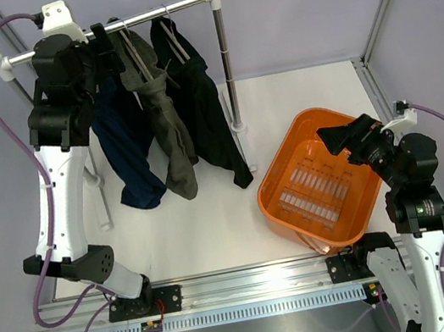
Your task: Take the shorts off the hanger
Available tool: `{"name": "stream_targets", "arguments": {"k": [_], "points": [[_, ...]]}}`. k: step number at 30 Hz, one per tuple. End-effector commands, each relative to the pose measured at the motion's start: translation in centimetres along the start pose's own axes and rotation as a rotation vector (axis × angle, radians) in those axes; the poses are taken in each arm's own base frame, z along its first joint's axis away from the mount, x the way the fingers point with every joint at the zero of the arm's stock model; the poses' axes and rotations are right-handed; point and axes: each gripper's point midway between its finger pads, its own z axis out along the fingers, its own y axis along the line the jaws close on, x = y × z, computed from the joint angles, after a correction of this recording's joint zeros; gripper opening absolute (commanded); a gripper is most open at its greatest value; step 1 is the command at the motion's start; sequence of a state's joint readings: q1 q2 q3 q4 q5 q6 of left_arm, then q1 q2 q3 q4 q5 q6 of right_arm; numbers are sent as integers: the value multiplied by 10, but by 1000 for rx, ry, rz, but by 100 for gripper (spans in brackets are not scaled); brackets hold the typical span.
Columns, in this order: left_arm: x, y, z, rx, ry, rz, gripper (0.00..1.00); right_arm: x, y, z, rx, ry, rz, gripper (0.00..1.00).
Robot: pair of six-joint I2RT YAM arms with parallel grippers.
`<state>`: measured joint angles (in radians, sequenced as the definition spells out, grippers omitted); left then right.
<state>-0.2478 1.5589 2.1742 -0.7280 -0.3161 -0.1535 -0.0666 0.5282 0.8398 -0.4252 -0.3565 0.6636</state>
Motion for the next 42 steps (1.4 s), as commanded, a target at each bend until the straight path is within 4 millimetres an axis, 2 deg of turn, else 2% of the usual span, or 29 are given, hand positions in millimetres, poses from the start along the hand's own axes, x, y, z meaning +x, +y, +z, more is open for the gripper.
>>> {"name": "stream_targets", "arguments": {"k": [1, 10, 17, 20, 21, 23, 27, 31, 36, 42], "points": [[-9, 12, -6, -51, -16, 12, 85, -8, 11, -4, -25, -6, -46, 99], [0, 37, 11, -120, 2, 21, 83, 0, 3, 0, -16, 24, -48, 99], [10, 41, 26, -97, 40, 24, 82, 1, 5, 5, -35, 42, -39, 99], [19, 39, 36, -75, 72, 30, 75, 2, 6, 8, -41, 51, -36, 99], [15, 37, 35, -64, 68, 26, 71, 3, 6, 9, -43, 54, -36, 99], [21, 38, 39, -68, 93, 35, 62, 4, 5, 12, -44, 72, -30, 99], [25, 46, 37, -102, 113, 51, 54, 5, 6, 16, -45, 94, -32, 100], [35, 52, 34, -128, 159, 75, 51, 7, 3, 19, -43, 107, -31, 99], [53, 45, 36, -85, 231, 92, 51, 11, 1, 20, -47, 121, -27, 100], [84, 42, 46, -64, 336, 112, 49, 14, -1, 21, -42, 132, -31, 100]]}}
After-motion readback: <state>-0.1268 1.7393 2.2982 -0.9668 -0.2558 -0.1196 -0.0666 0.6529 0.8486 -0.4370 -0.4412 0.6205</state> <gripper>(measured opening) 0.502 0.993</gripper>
